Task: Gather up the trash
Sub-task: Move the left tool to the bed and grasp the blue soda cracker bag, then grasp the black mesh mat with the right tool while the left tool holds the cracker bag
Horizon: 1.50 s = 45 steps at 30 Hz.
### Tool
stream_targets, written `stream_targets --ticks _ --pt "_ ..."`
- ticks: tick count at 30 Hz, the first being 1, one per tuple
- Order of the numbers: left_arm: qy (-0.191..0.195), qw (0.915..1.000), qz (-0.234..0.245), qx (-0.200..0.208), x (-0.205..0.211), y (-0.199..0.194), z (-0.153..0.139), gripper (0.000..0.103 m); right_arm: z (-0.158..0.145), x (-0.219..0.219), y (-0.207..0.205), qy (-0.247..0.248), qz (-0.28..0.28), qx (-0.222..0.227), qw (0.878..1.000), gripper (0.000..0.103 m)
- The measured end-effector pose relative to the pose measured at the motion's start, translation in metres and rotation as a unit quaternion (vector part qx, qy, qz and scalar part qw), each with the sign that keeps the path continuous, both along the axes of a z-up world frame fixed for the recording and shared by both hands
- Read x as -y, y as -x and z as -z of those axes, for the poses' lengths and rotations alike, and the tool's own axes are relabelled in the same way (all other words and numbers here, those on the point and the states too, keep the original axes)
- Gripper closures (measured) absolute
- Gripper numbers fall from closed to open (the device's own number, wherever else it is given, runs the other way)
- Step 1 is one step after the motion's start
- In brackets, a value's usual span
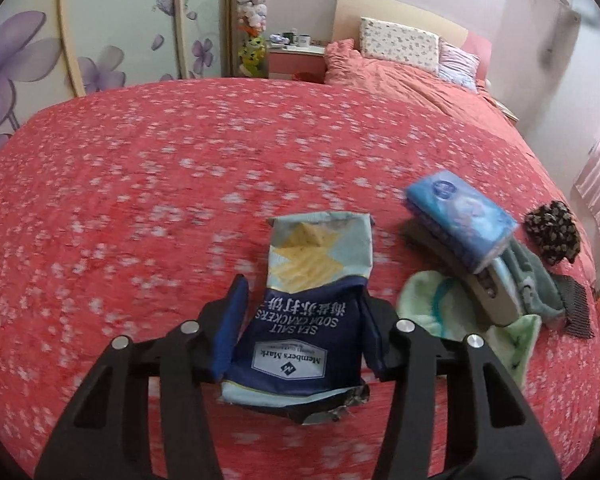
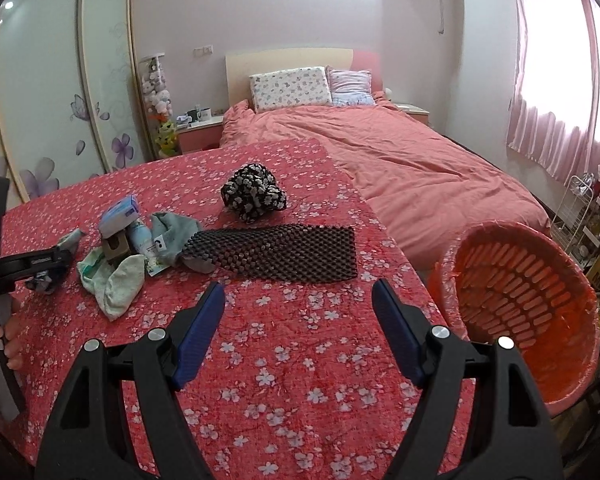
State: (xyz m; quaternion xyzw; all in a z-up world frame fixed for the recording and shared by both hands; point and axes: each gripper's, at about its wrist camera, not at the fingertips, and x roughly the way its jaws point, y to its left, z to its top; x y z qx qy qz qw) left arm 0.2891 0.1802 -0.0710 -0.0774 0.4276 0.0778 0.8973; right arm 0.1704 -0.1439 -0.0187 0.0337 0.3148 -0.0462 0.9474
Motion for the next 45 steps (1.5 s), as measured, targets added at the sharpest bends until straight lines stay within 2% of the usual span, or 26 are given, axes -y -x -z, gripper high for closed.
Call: stream_targets --ticks 5,9,14,18,26,27,28,33,36,38,40,41,42,45 --pt "-0.007 0.9997 -0.022 -0.006 -0.023 0.003 0.005 0.053 0.008 0.001 -0.019 -0.025 -0.002 -0.019 1.000 0.027" --pt "-0.012 0.9997 -0.020 -0.002 -0.021 0.006 0.003 0.053 0.011 -0.002 -0.038 -0.050 -0.004 -0.035 0.998 0.027" --pt "-0.011 0.9998 -0.016 -0.004 -0.019 0.005 0.004 0.048 0.013 -0.011 -0.060 -0.031 0.008 -0.042 0.999 0.032" --pt "-0.001 0.9999 -0.013 0.000 -0.022 0.002 0.004 0.047 0.021 -0.001 -0.079 -0.054 0.037 -0.068 0.996 0.032" --pt "0.005 0.9999 -0.011 0.001 -0.024 0.004 0.005 0.045 0.039 -0.004 -0.098 -0.043 0.041 -0.114 0.992 0.034" --pt "0.006 0.9999 -0.010 0.001 -0.024 0.004 0.005 0.045 0.037 -0.004 -0.097 -0.042 0.043 -0.112 0.992 0.046" --pt "0.006 0.9999 -0.010 0.002 -0.024 0.004 0.005 0.045 0.037 -0.003 -0.095 -0.036 0.049 -0.113 0.992 0.050" --pt "0.007 0.9999 -0.010 0.002 -0.023 0.005 0.006 0.045 0.035 0.006 -0.089 -0.035 0.053 -0.110 0.992 0.084" --pt "0.008 0.9999 -0.010 0.002 -0.022 0.005 0.006 0.045 0.035 0.011 -0.085 -0.038 0.051 -0.107 0.992 0.090" --pt "0.007 0.9999 -0.010 0.002 -0.022 0.005 0.006 0.045 0.033 0.013 -0.084 -0.043 0.052 -0.100 0.993 0.089" --pt "0.007 0.9999 -0.010 0.002 -0.022 0.005 0.006 0.045 0.030 0.012 -0.084 -0.048 0.053 -0.094 0.993 0.077" --pt "0.006 0.9999 -0.010 0.002 -0.022 0.005 0.006 0.045 0.029 0.011 -0.085 -0.055 0.050 -0.094 0.993 0.056" --pt "0.006 0.9999 -0.010 0.001 -0.022 0.005 0.006 0.045 0.028 0.010 -0.086 -0.063 0.049 -0.092 0.993 0.040" --pt "0.006 0.9999 -0.010 0.001 -0.022 0.005 0.006 0.045 0.026 0.004 -0.092 -0.067 0.044 -0.090 0.993 0.038"
